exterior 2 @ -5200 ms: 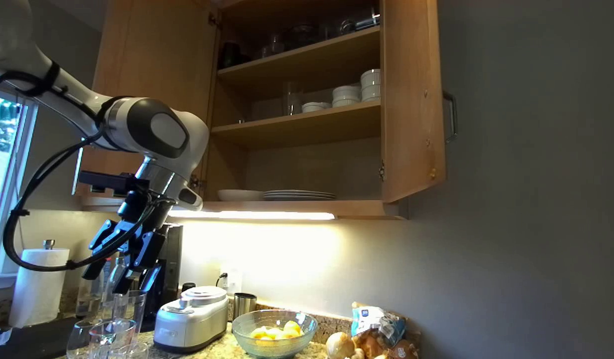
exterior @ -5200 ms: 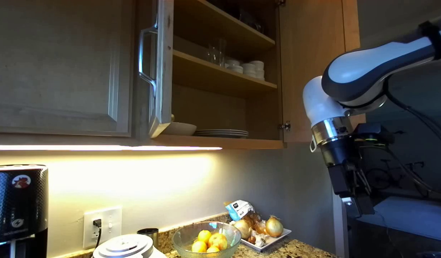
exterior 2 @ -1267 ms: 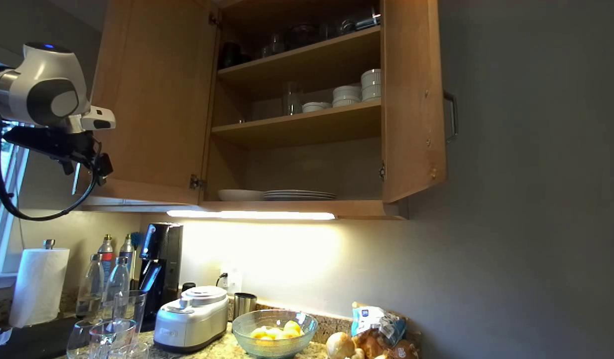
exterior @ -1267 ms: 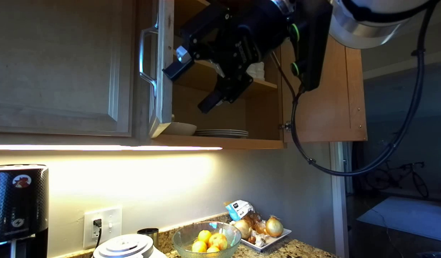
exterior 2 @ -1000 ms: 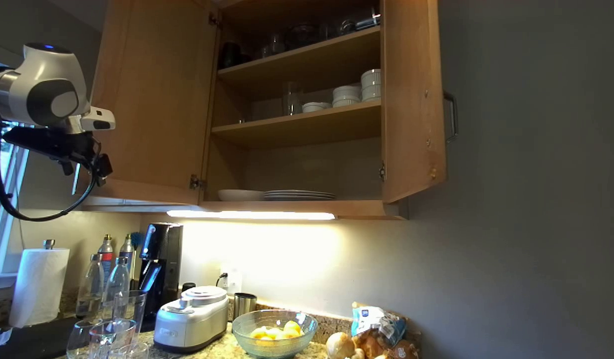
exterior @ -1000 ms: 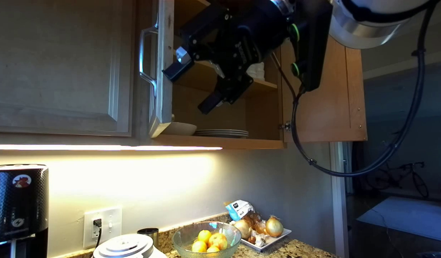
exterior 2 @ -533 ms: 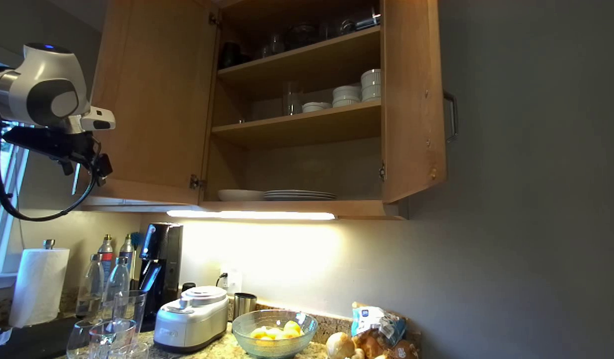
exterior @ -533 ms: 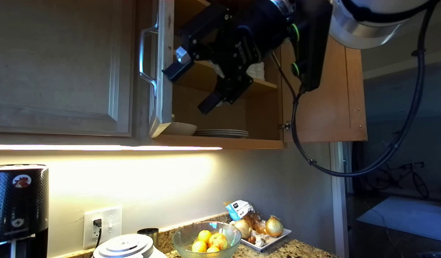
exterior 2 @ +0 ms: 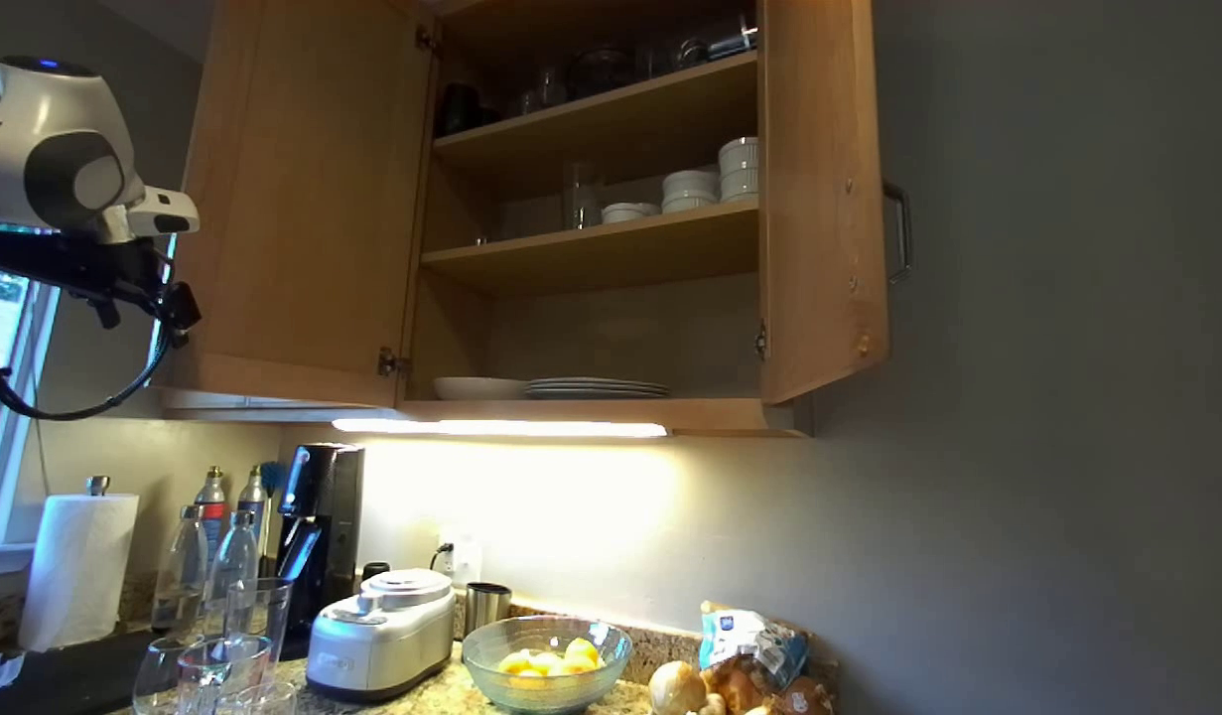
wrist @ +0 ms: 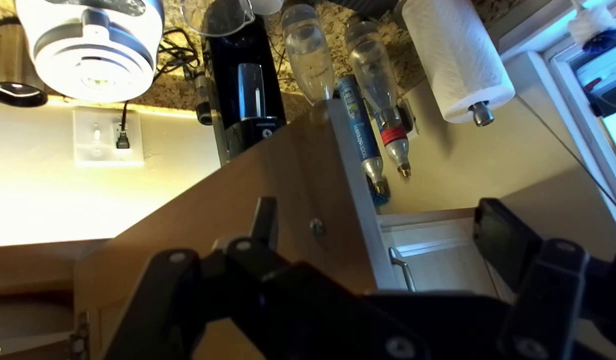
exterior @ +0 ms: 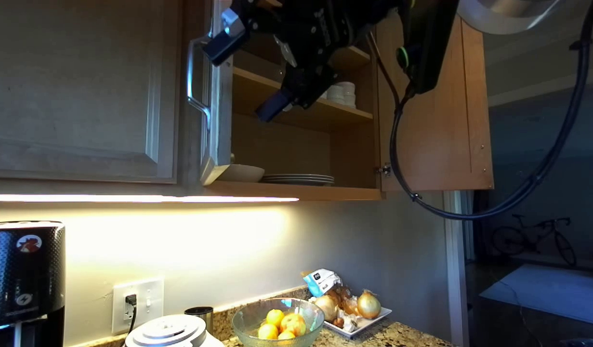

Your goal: Close the doors of the cupboard

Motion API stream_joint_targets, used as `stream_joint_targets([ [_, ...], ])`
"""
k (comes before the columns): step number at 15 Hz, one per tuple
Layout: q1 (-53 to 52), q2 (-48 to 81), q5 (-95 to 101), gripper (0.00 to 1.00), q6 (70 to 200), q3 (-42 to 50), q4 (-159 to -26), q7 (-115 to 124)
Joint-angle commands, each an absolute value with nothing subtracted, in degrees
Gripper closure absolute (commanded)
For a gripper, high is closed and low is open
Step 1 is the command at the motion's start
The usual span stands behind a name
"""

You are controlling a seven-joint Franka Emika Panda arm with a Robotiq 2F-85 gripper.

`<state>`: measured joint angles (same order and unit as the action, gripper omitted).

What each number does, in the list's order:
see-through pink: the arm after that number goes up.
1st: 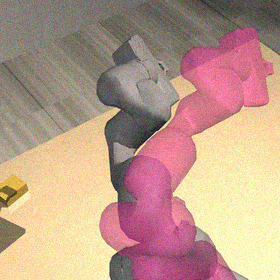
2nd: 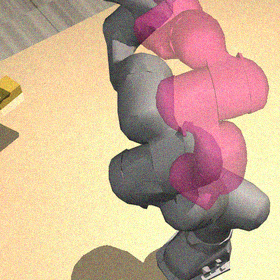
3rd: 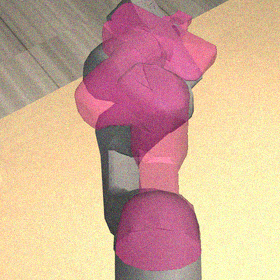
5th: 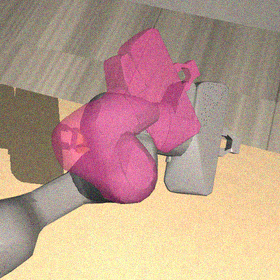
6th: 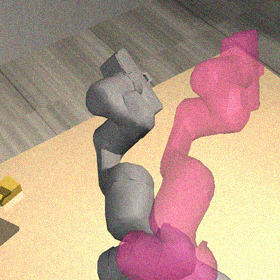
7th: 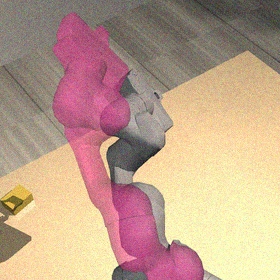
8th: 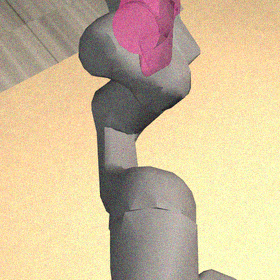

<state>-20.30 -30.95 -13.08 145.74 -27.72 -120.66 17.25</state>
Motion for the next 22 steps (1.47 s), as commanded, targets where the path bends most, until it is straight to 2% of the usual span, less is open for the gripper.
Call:
stream_joint_targets([
  [1,-14.0,-29.7,-4.5,0.00,147.4,-32.8,-118.2,22.8],
  [11,-2.5,-27.7,6.6,0.00,146.4,-40.6,-115.0,32.2],
  [22,-3.8,-39.8,3.6,0.00,130.3,-32.2,-119.8,39.4],
])
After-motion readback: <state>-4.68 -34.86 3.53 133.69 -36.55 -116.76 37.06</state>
